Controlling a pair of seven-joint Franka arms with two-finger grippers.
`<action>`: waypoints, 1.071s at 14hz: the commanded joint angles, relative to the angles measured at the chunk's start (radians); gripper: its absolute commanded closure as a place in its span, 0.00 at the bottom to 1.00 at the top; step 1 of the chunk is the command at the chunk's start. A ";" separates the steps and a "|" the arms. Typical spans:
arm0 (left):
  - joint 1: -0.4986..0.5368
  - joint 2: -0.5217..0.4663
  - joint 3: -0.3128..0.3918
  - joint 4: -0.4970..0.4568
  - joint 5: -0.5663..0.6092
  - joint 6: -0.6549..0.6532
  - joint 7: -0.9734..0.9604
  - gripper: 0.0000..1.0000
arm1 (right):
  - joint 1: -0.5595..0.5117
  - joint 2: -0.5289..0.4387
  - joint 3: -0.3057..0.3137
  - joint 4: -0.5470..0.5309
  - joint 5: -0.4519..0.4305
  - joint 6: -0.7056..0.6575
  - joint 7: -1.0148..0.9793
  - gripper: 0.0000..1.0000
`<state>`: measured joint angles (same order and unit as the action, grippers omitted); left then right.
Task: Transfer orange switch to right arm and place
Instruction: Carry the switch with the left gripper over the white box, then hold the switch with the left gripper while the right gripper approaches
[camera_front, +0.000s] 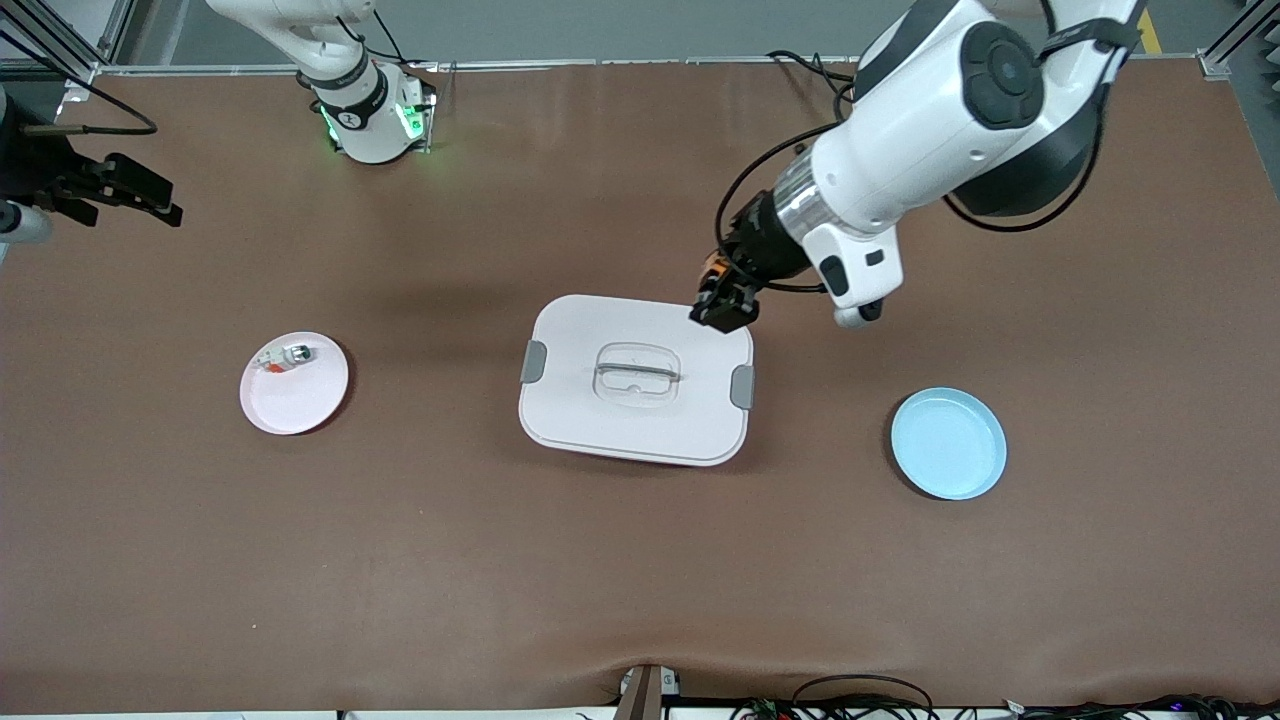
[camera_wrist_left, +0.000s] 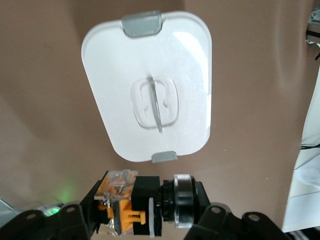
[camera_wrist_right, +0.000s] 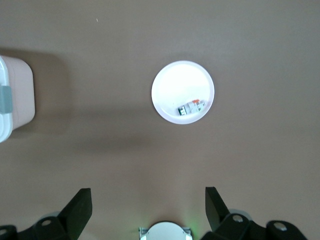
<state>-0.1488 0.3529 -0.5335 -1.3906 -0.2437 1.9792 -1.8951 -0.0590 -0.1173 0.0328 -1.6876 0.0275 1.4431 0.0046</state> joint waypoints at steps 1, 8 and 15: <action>-0.044 0.043 -0.003 0.010 -0.012 0.093 -0.117 0.79 | -0.002 0.088 0.004 0.037 -0.006 -0.067 -0.003 0.00; -0.191 0.162 0.010 0.010 0.000 0.377 -0.305 0.77 | -0.015 0.223 0.001 0.111 -0.012 -0.142 -0.012 0.00; -0.393 0.189 0.187 0.012 -0.005 0.480 -0.346 0.74 | -0.001 0.225 0.007 0.085 0.106 -0.109 -0.012 0.00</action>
<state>-0.5106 0.5526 -0.3840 -1.3918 -0.2437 2.4528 -2.2120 -0.0602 0.1023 0.0328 -1.6059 0.0924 1.3321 0.0008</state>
